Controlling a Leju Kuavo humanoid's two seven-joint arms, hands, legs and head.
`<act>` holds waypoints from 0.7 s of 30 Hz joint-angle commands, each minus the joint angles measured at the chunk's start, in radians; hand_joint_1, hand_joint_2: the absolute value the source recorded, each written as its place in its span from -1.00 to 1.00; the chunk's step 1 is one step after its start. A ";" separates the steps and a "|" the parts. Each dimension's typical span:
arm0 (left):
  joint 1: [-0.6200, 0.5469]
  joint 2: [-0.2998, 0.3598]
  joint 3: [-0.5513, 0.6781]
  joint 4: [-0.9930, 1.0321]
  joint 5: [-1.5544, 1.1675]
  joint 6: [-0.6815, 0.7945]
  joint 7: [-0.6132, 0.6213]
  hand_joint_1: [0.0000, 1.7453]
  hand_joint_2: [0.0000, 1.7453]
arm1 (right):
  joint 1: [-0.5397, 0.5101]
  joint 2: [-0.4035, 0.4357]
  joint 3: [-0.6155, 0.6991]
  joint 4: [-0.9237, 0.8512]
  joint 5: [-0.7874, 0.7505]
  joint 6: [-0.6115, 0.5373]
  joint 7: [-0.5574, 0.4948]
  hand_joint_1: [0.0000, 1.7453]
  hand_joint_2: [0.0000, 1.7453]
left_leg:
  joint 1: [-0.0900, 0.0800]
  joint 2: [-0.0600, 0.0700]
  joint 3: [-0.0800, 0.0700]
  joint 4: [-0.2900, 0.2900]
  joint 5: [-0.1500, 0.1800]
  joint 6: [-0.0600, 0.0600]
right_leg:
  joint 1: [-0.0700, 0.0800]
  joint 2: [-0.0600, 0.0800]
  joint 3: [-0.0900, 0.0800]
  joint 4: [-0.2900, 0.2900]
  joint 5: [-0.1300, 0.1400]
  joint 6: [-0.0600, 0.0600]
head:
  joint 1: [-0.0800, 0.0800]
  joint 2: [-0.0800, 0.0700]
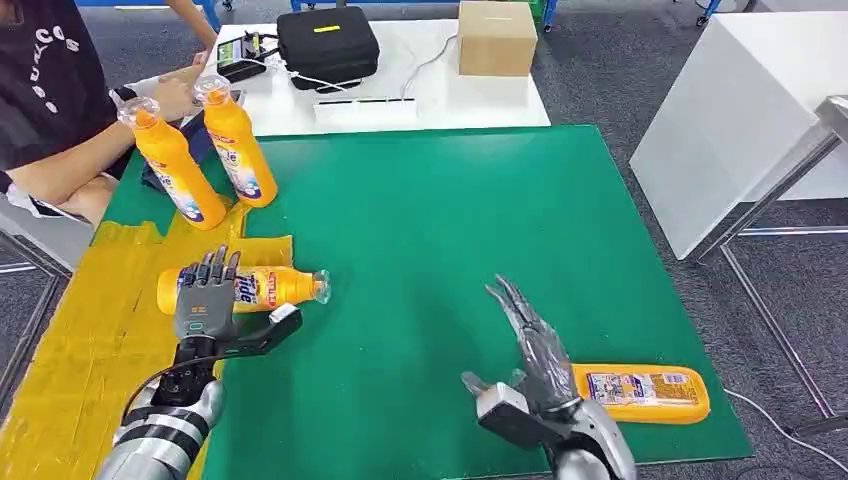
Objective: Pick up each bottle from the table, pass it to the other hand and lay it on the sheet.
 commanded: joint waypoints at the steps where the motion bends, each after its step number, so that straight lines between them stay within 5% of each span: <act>1: 0.188 -0.100 0.069 -0.428 0.391 -0.133 -0.291 -1.00 1.00 | 0.244 -0.237 -0.211 -0.219 -0.010 0.093 -0.036 -1.00 1.00 | -0.003 -0.002 0.001 0.001 -0.004 0.002 | -0.002 -0.004 0.003 0.000 -0.005 0.002 | -0.001 0.000; 7: 0.322 -0.124 0.134 -0.692 0.895 -0.294 -0.503 -1.00 1.00 | 0.325 -0.215 -0.422 -0.277 0.057 0.160 0.012 -1.00 1.00 | -0.005 0.003 0.000 0.001 -0.006 0.005 | -0.003 0.000 0.001 0.000 -0.004 0.004 | 0.000 0.000; 13: 0.376 -0.140 0.152 -0.761 0.972 -0.354 -0.540 -1.00 1.00 | 0.224 -0.117 -0.645 -0.199 0.228 0.227 -0.047 -1.00 1.00 | -0.005 0.006 0.001 0.000 -0.006 0.005 | -0.003 0.002 0.001 -0.001 -0.003 0.004 | -0.001 0.000; 21: 0.382 -0.147 0.138 -0.759 0.971 -0.358 -0.534 -1.00 1.00 | 0.184 -0.115 -0.569 -0.096 0.454 0.161 0.019 -1.00 1.00 | -0.004 0.006 0.004 -0.002 -0.006 0.005 | -0.002 0.002 0.005 -0.004 -0.003 0.003 | 0.000 0.000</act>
